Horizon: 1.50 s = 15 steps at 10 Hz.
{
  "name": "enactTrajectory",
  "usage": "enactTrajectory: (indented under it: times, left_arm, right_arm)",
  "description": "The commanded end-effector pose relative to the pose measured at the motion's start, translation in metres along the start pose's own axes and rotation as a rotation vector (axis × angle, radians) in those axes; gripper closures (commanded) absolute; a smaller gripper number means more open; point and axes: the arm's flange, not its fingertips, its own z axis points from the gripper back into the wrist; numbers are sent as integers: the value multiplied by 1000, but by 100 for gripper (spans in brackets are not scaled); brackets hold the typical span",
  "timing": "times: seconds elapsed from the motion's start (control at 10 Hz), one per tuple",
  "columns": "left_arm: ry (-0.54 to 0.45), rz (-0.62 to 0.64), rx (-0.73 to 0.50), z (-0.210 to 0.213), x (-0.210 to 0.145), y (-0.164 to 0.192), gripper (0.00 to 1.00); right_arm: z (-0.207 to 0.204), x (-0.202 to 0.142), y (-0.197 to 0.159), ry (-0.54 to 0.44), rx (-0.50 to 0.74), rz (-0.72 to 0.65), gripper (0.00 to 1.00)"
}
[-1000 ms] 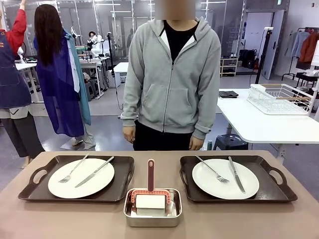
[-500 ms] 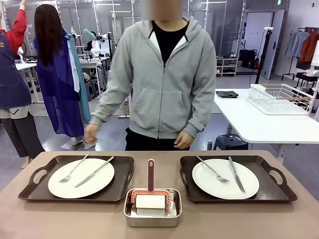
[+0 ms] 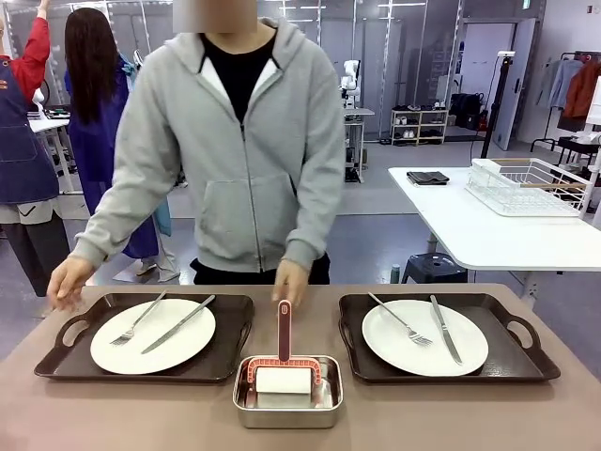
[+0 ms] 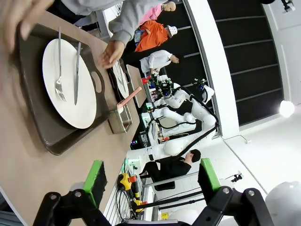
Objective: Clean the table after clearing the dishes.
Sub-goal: When the left (or right) Handle tray is removed, use the left hand (or right hand) to clean the left (or right) side of the table with the Lint Roller.
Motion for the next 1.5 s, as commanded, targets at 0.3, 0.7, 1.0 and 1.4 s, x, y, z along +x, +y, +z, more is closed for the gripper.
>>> enactTrajectory:
  times: [0.3, 0.7, 1.0, 1.4]
  left_arm:
    - [-5, 11, 9, -3, -7, -4, 0]
    - [-5, 11, 9, -3, -7, -4, 0]
    - [-5, 11, 9, -3, -7, -4, 0]
    - [-25, -14, 49, -10, 6, -14, 0]
  right_arm:
    - [0, -8, 4, 7, 2, 2, 0]
    - [0, -8, 4, 7, 2, 2, 0]
    - [0, -8, 4, 7, 2, 2, 0]
    - [0, -8, 4, 7, 2, 2, 0]
